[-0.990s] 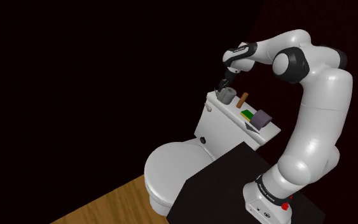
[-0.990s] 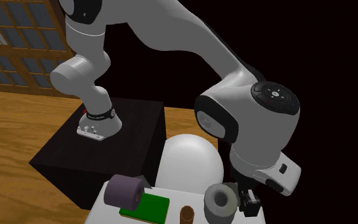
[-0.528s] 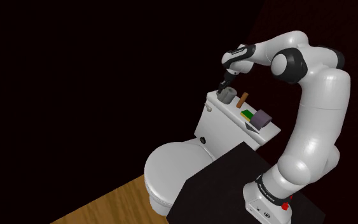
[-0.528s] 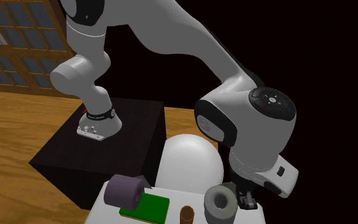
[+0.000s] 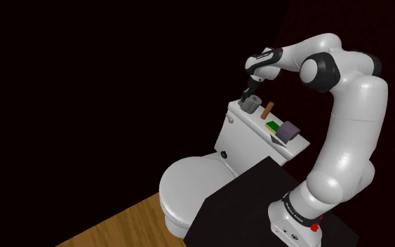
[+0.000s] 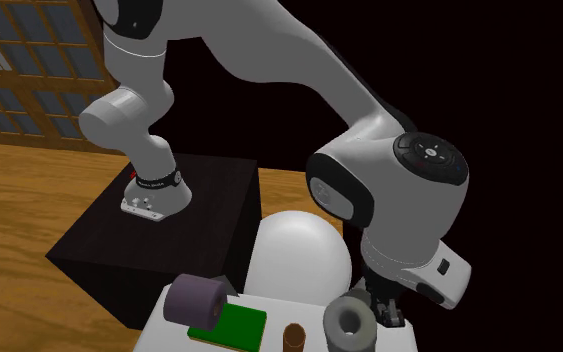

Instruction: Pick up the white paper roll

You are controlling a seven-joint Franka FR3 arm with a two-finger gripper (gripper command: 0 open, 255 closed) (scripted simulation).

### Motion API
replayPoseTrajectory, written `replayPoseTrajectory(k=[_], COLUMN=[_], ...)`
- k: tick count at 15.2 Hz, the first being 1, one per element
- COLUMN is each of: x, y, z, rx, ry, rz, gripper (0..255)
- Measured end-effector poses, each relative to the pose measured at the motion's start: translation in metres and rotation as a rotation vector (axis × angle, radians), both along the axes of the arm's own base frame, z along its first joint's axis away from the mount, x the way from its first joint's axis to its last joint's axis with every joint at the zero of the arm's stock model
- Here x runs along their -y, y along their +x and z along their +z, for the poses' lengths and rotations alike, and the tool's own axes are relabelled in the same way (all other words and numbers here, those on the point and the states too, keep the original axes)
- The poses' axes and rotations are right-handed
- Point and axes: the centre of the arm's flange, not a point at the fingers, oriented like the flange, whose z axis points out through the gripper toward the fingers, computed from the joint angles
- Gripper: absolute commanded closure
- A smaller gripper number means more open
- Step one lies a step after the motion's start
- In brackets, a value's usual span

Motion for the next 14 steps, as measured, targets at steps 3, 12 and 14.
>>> replayPoseTrajectory(k=[3, 12, 14], x=[0.001, 0.0, 0.0], y=[0.0, 0.0, 0.0], z=[0.013, 0.061, 0.07], rx=[-0.001, -0.001, -0.001], ry=[0.0, 0.0, 0.0], rz=[0.0, -0.001, -0.001], gripper=[255, 255, 255])
